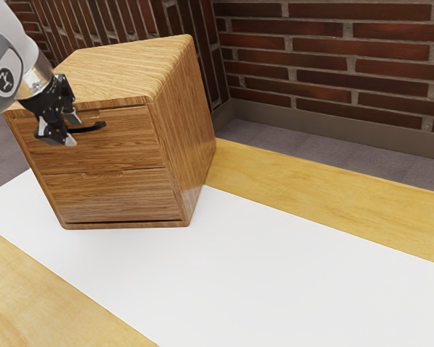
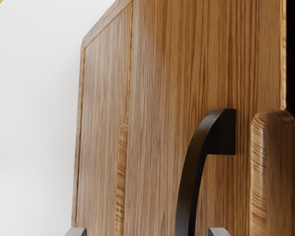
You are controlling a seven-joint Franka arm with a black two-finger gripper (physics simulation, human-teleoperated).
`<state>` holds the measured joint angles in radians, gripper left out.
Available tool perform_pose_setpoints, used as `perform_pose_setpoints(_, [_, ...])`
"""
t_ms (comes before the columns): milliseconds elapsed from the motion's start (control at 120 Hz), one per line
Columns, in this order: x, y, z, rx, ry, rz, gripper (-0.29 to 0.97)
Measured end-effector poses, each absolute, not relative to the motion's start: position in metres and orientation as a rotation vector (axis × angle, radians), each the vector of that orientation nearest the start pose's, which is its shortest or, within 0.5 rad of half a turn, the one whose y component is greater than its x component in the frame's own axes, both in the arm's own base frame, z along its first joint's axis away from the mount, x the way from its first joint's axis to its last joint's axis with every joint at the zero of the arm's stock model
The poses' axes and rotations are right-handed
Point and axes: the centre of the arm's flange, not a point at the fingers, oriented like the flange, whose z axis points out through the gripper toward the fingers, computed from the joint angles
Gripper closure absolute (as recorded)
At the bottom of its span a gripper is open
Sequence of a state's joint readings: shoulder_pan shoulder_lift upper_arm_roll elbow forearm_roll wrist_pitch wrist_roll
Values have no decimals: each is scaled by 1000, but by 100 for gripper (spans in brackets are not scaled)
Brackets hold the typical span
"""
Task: Pull the drawer handle with one arm to open the drawer
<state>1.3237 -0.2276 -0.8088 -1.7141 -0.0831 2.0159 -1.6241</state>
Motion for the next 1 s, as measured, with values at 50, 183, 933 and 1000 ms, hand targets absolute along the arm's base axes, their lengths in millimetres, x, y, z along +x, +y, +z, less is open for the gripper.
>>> perform_pose_setpoints(50, [499, 219, 683, 1403, 2537, 638, 41])
perform_pose_setpoints(183, [497, 224, 680, 1402, 2541, 634, 42])
perform_pose_setpoints(933, [500, 237, 688, 1512, 2473, 741, 48])
perform_pose_setpoints(1000, [502, 239, 686, 1511, 2458, 736, 49])
